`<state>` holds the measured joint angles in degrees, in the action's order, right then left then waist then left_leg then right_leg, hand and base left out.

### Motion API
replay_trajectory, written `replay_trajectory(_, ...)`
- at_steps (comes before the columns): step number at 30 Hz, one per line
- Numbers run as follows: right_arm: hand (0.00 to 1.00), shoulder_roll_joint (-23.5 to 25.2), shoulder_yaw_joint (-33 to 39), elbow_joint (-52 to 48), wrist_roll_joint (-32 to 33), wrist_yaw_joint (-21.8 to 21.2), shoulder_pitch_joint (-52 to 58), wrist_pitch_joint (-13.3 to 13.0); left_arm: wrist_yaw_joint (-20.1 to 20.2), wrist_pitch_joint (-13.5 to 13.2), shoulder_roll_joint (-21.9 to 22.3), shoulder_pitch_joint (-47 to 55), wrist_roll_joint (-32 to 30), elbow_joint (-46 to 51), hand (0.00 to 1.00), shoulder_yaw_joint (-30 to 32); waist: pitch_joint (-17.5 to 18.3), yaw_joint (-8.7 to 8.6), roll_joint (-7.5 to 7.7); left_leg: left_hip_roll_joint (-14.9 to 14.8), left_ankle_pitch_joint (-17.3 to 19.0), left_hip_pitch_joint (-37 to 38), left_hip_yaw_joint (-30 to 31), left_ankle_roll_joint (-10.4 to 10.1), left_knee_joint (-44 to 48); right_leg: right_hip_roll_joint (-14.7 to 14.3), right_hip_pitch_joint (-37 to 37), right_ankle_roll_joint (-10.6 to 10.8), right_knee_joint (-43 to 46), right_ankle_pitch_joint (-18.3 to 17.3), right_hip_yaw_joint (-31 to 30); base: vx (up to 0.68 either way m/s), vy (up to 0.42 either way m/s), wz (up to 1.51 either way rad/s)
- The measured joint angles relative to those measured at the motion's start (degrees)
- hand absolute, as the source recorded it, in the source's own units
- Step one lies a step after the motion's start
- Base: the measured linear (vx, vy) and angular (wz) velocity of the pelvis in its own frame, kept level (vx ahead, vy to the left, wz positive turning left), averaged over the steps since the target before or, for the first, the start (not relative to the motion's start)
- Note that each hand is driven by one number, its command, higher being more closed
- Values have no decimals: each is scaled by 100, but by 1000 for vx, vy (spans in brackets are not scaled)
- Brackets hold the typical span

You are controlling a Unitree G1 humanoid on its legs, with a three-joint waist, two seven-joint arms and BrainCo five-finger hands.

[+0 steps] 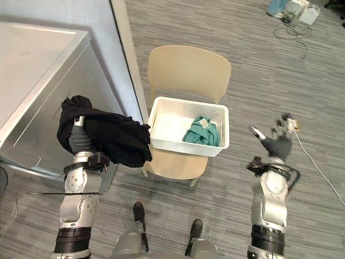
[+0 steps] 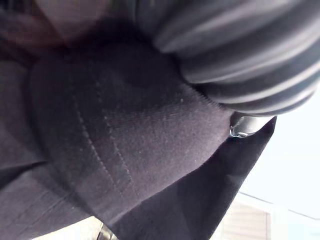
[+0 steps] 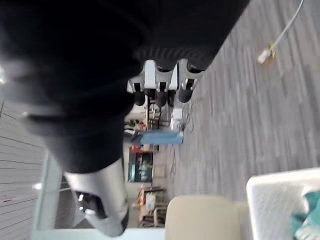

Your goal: Pick up the laundry basket with both hands and put the clothes into the washing machine.

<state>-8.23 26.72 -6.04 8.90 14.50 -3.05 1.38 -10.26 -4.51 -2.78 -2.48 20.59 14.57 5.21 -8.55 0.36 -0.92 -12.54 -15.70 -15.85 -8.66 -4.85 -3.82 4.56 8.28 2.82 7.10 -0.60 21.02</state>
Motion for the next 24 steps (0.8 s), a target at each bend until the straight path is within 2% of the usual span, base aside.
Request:
replay_trajectory(1, 0, 75, 287, -12, -407, 190, 90, 105, -17, 1, 38, 161, -96, 179, 100, 15, -1, -6, -29, -68, -83, -32, 244, -74, -68, -127, 79, -172, 246, -237, 58, -76, -158, 91)
replay_trajectory(2, 0, 216, 623, -46, -709, 298, 195, 187, -21, 4, 36, 328, -112, 364, 100, 145, 70, -36, -8, -166, 350, -76, 50, 15, -115, -91, 75, -139, 252, -246, 261, -78, -138, 90)
replay_trajectory(3, 0, 360, 827, -131, -905, 345, 237, 240, -30, 6, 19, 384, -114, 446, 100, 214, 77, -64, 98, -169, 712, -208, -212, 242, 201, 34, 57, -144, 209, -231, 383, -65, -99, 81)
replay_trajectory(4, 0, 510, 1108, -225, -1125, 449, 285, 279, -40, 4, 41, 477, -117, 599, 100, 292, -7, -80, 260, -246, 1123, -562, -505, 701, 1529, 233, 19, -150, 255, -234, 485, -18, -72, 54)
replay_trajectory(5, 0, 583, 1393, -231, -1319, 526, 349, 366, -38, -20, 116, 792, -154, 825, 100, 392, -21, -96, 260, -404, 1529, -634, -670, 633, 3214, 320, -194, -183, 241, -204, 499, -23, -59, 35)
replay_trajectory(6, 0, 573, 1621, -231, -1406, 576, 627, 389, 2, -46, 234, 1097, -172, 1024, 100, 402, 60, -131, 142, -565, 1922, -324, -716, 259, 4014, 276, -368, -183, 184, -194, 529, -17, -2, 14)
replay_trajectory(7, 0, 567, 1723, -229, -1410, 594, 811, 392, 25, -85, 289, 1192, -179, 1101, 100, 391, 134, -146, 23, -619, 2160, -159, -703, 149, 4100, 245, -423, -185, 176, -193, 575, -31, 99, 26)
replay_trajectory(8, 0, 611, 1871, -181, -1453, 601, 1098, 428, 45, -165, 358, 1288, -233, 1238, 100, 404, 260, -222, -192, -645, 2560, 114, -703, -69, 3859, 225, -405, -184, 222, -192, 678, -39, 146, 45)
replay_trajectory(9, 0, 715, 1985, 3, -1567, 559, 1304, 494, 110, -252, 376, 1262, -232, 1300, 100, 435, 267, -321, -316, -573, 2762, 298, -763, -243, 3384, 264, -317, -170, 331, -184, 791, -51, 165, 44)
replay_trajectory(11, 0, 1060, 2004, 508, -1572, 442, 1413, 643, 234, -288, 367, 1242, -227, 1298, 100, 441, 252, -376, -307, -361, 2879, 483, -871, -197, 2782, 436, -181, -113, 502, -147, 857, -129, 186, 37)
replay_trajectory(12, 0, 1298, 1860, 809, -1550, 363, 1461, 711, 296, -290, 382, 1266, -225, 1302, 100, 436, 138, -419, -152, -188, 2863, 563, -906, -178, 2613, 627, -183, -79, 601, -125, 887, -224, 218, 34)
replay_trajectory(13, 0, 1310, 1690, 930, -1548, 305, 1491, 734, 307, -278, 393, 1329, -224, 1296, 100, 432, 91, -419, -97, -104, 2865, 606, -922, -175, 2586, 724, -182, -62, 658, -115, 880, -251, 211, 24)
replay_trajectory(15, 0, 1383, 1218, 1041, -1551, 90, 1629, 756, 390, -233, 452, 1547, -222, 1296, 100, 430, -20, -374, -35, 94, 2881, 658, -1000, -115, 2582, 989, -180, -44, 879, -108, 861, -212, 182, 14)
replay_trajectory(17, 0, 1372, 633, 1608, -1337, -250, 1699, 675, 455, -234, 482, 1687, -208, 1299, 100, 425, -100, -248, -12, 315, 2884, 657, -997, 141, 2577, 1194, -45, -120, 1180, -160, 572, -159, 149, 18)
replay_trajectory(18, 0, 1357, 480, 1838, -1237, -342, 1673, 668, 477, -236, 488, 1701, -205, 1299, 100, 421, -137, -200, -5, 353, 2879, 656, -1003, 162, 2575, 1219, 16, -164, 1292, -190, 430, -127, 87, 21)
replay_trajectory(20, 0, 1305, -163, 2575, -859, -637, 1590, 644, 522, -236, 560, 1771, -142, 1291, 100, 433, -190, -106, -31, 414, 2796, 610, -883, 321, 2545, 1144, 107, -136, 2023, -548, 16, -88, 1, 52)
replay_trajectory(21, 0, 1280, -562, 2908, -817, -757, 1572, 638, 526, -236, 616, 1805, -102, 1283, 100, 425, -182, -99, -15, 524, 2713, 550, -693, 412, 2442, 994, 68, -21, 2365, -906, -242, -50, -83, 87)
replay_trajectory(22, 0, 1267, -809, 3071, -782, -881, 1565, 629, 526, -236, 660, 1809, -98, 1268, 100, 393, -171, -103, 23, 630, 2641, 497, -508, 455, 2376, 806, -42, 93, 2419, -1181, -465, -5, -139, 121)
replay_trajectory(23, 0, 1254, -1061, 3171, -730, -986, 1572, 585, 529, -236, 676, 1813, -95, 1230, 100, 305, -157, -97, 49, 765, 2505, 398, -235, 451, 2357, 572, -207, 116, 2235, -1525, -762, 37, -193, 117)
replay_trajectory(24, 0, 1246, -1224, 3186, -725, -1017, 1583, 568, 527, -236, 677, 1837, -92, 1197, 100, 227, -149, -67, 66, 860, 2397, 259, -53, 440, 2377, 506, -312, 163, 1953, -1717, -981, 53, -179, 102)
